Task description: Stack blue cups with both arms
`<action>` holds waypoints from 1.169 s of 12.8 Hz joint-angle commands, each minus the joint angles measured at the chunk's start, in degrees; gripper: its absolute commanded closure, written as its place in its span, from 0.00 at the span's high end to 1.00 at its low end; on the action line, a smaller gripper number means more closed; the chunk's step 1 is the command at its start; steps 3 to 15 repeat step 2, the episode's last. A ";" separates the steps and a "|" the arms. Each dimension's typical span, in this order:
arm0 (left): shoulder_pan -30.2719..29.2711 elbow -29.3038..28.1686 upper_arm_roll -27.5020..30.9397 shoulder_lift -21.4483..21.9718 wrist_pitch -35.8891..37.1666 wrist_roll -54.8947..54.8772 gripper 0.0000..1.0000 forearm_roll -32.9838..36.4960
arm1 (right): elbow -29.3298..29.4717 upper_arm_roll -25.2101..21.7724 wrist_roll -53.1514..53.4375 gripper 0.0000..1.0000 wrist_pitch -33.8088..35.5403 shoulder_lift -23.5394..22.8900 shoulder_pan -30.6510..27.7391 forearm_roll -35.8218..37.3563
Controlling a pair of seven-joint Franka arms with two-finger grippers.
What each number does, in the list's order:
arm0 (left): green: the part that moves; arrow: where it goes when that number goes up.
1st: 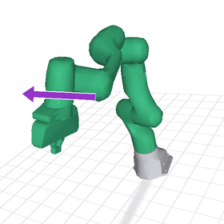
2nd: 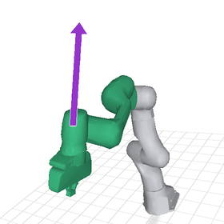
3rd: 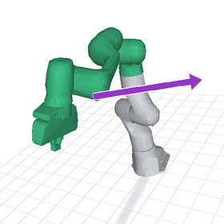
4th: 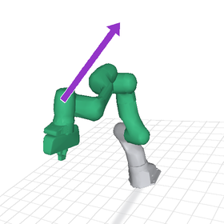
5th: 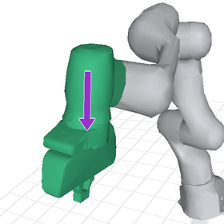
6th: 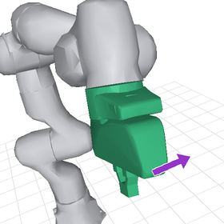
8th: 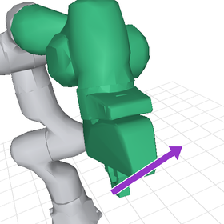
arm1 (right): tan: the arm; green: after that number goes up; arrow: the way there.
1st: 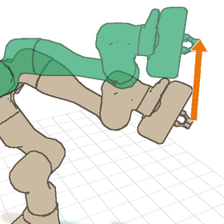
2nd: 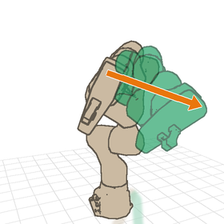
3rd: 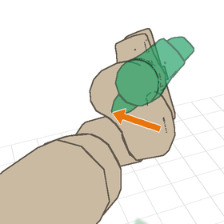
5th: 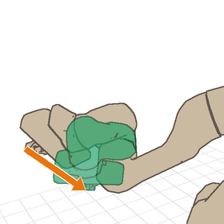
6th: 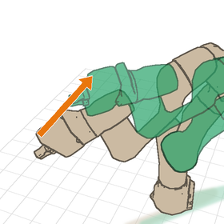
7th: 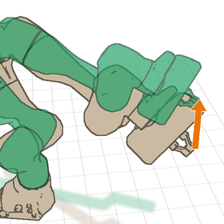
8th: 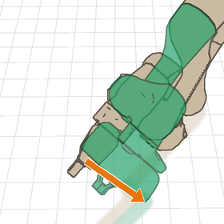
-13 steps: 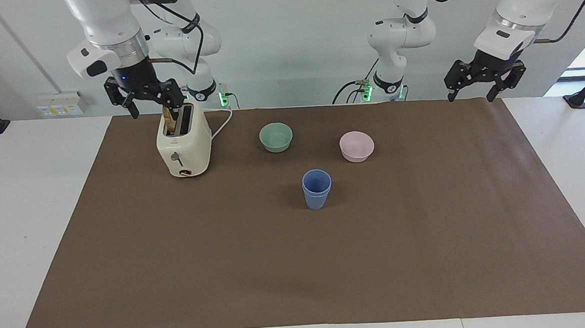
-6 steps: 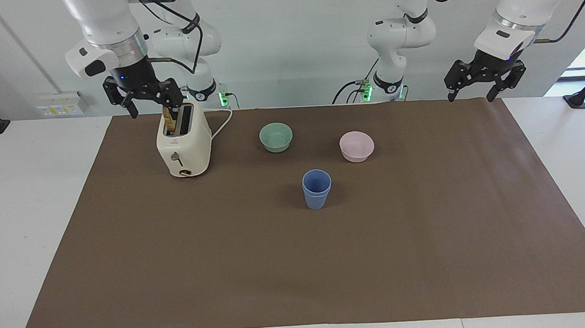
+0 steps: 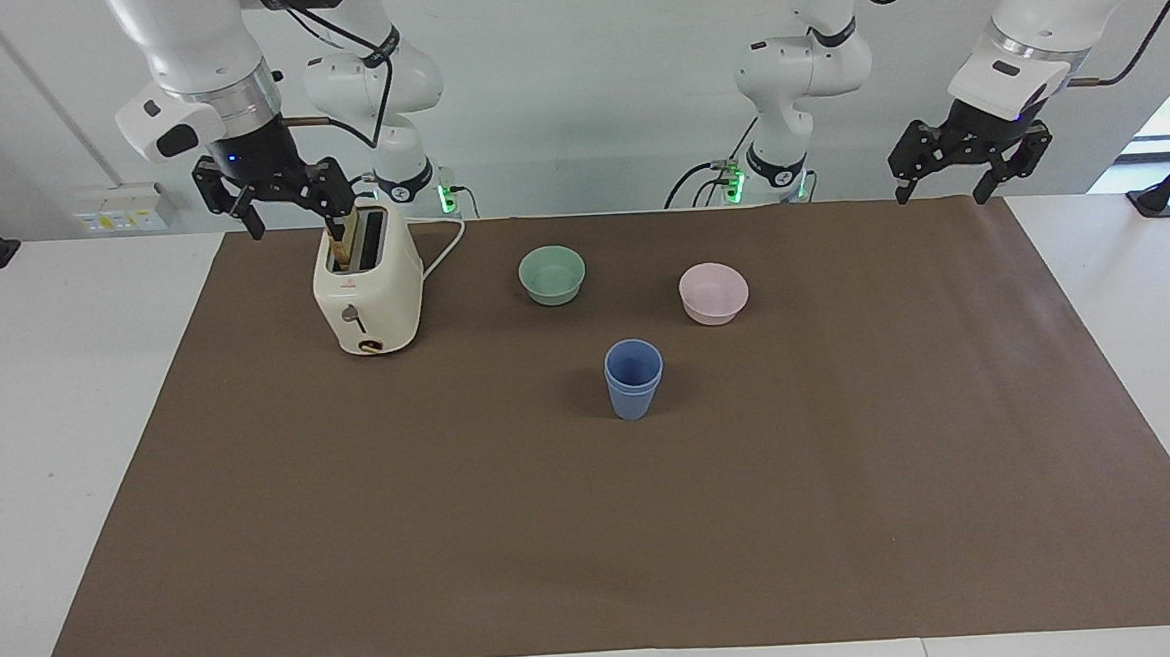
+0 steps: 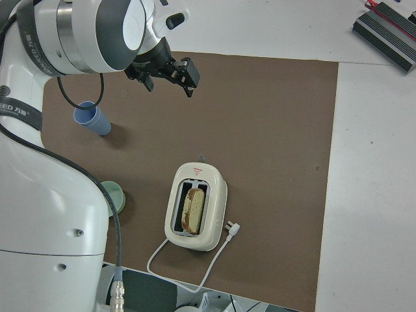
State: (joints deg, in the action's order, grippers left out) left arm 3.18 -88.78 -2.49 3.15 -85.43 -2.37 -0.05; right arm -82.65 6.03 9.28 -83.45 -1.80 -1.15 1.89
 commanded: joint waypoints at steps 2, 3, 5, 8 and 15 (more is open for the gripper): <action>-0.89 -0.34 -0.41 0.90 0.61 -0.36 1.00 -0.83 | -0.93 0.56 -1.11 1.00 0.05 0.74 -0.96 -0.39; -0.89 -0.34 -0.41 0.90 0.61 -0.36 1.00 -0.83 | -0.93 0.56 -1.11 1.00 0.05 0.74 -0.96 -0.39; -0.89 -0.34 -0.41 0.90 0.61 -0.36 1.00 -0.83 | -0.93 0.56 -1.11 1.00 0.05 0.74 -0.96 -0.39; -0.89 -0.34 -0.41 0.90 0.61 -0.36 1.00 -0.83 | -0.93 0.56 -1.11 1.00 0.05 0.74 -0.96 -0.39; -0.89 -0.34 -0.41 0.90 0.61 -0.36 1.00 -0.83 | -0.93 0.56 -1.11 1.00 0.05 0.74 -0.96 -0.39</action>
